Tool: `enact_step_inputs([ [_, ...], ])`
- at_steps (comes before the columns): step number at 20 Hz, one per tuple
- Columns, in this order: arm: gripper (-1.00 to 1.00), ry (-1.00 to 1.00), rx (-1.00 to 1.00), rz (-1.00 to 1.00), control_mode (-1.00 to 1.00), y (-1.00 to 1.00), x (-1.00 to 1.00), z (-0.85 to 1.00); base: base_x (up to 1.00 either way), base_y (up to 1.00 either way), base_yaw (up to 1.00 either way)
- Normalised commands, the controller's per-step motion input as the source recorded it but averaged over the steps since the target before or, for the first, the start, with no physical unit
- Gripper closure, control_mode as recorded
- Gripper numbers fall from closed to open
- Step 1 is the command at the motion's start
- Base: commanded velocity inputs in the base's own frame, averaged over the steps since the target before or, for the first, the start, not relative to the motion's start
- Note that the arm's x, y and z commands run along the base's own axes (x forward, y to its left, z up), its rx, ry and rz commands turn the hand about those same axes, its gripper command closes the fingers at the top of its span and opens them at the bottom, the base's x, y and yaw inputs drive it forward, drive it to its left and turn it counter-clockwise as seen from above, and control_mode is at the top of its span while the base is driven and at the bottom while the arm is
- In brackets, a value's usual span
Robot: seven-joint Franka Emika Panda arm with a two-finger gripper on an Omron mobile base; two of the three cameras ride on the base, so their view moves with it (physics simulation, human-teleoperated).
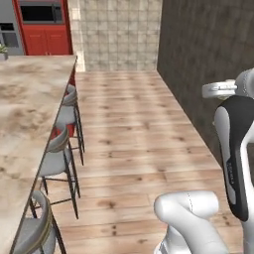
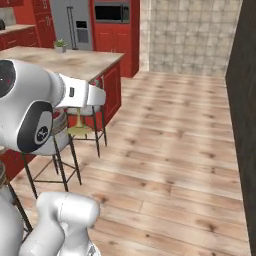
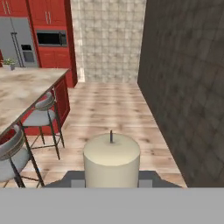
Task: Get the candle and the beer from the cabinet and move them to the dining counter.
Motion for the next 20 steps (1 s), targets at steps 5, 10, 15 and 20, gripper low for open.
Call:
enact_step_inputs([
  [5,1.0,0.0,0.0,0.0,1.0,0.0,0.0,0.0,0.91,-0.53,0.09],
  [10,1.0,0.0,0.0,0.0,1.0,0.0,0.0,0.0,0.21,-0.13,0.41],
  [15,1.0,0.0,0.0,0.0,1.0,0.0,0.0,0.0,0.3,-0.04,0.71],
  [20,1.0,0.0,0.0,0.0,1.0,0.0,0.0,0.0,0.0,-0.03,1.0],
])
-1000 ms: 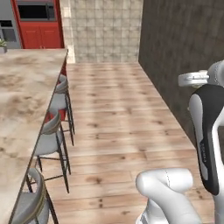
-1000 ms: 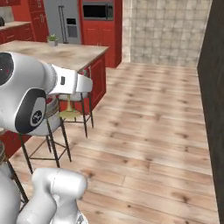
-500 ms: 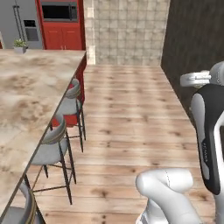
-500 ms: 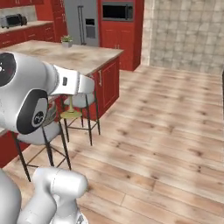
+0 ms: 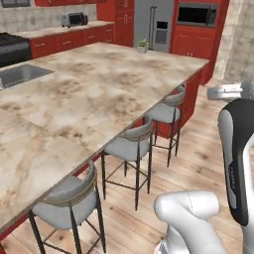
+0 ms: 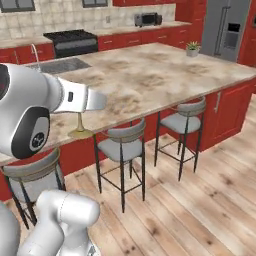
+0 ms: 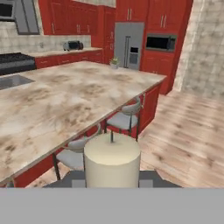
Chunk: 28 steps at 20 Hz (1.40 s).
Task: Get the candle and the beer from the cabinet and move them to the dining counter.
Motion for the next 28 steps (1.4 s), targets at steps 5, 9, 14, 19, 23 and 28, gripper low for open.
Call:
enact_step_inputs([
  [5,1.0,0.0,0.0,0.0,1.0,0.0,0.0,0.0,0.24,-0.19,0.91],
  [9,1.0,0.0,0.0,0.0,1.0,0.0,0.0,0.0,0.54,-0.58,0.68],
  [14,1.0,0.0,0.0,0.0,1.0,0.0,0.0,0.0,0.42,-0.8,0.53],
  [19,1.0,0.0,0.0,0.0,1.0,0.0,0.0,0.0,0.32,-0.72,0.37],
  [23,1.0,0.0,0.0,0.0,1.0,0.0,0.0,0.0,0.35,-0.59,0.28],
  [28,1.0,0.0,0.0,0.0,1.0,0.0,0.0,0.0,0.57,-0.44,0.2],
])
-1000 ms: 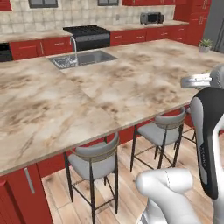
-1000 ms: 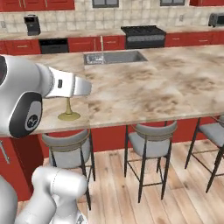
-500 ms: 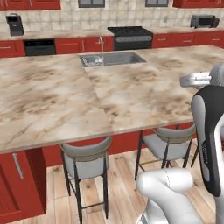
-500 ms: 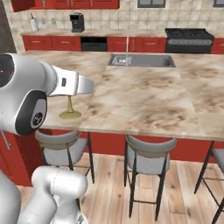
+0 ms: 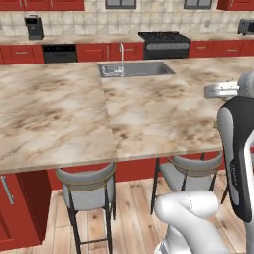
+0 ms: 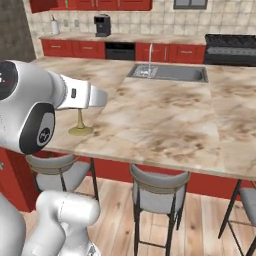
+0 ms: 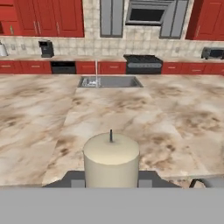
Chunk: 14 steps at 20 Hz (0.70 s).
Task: Get the candle and the beer from the cabinet and move them to the dining counter.
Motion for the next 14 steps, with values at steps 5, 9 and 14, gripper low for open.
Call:
enact_step_inputs([
  [5,1.0,0.0,0.0,0.0,1.0,0.0,0.0,0.0,0.56,-0.28,0.09],
  [9,1.0,0.0,0.0,0.0,1.0,0.0,0.0,0.0,0.53,-0.11,-0.02],
  [14,1.0,0.0,0.0,0.0,1.0,0.0,0.0,0.0,0.54,-0.01,-0.18],
])
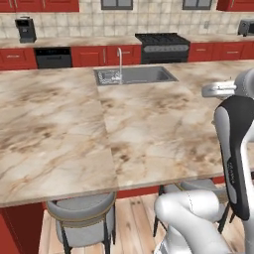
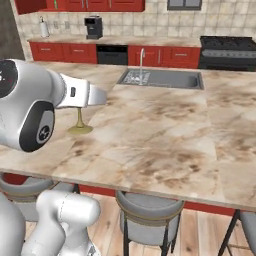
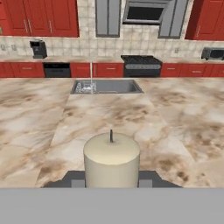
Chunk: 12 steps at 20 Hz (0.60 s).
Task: Get the candle and the beer from the cabinet and move them to the dining counter.
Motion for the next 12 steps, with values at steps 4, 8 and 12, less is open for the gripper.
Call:
enact_step_inputs([
  [4,1.0,0.0,0.0,0.0,1.0,0.0,0.0,0.0,0.48,0.0,-0.19],
  [8,1.0,0.0,0.0,0.0,1.0,0.0,0.0,0.0,0.32,0.0,-0.06],
  [12,1.0,0.0,0.0,0.0,-1.0,0.0,0.0,0.0,0.02,0.0,0.0],
])
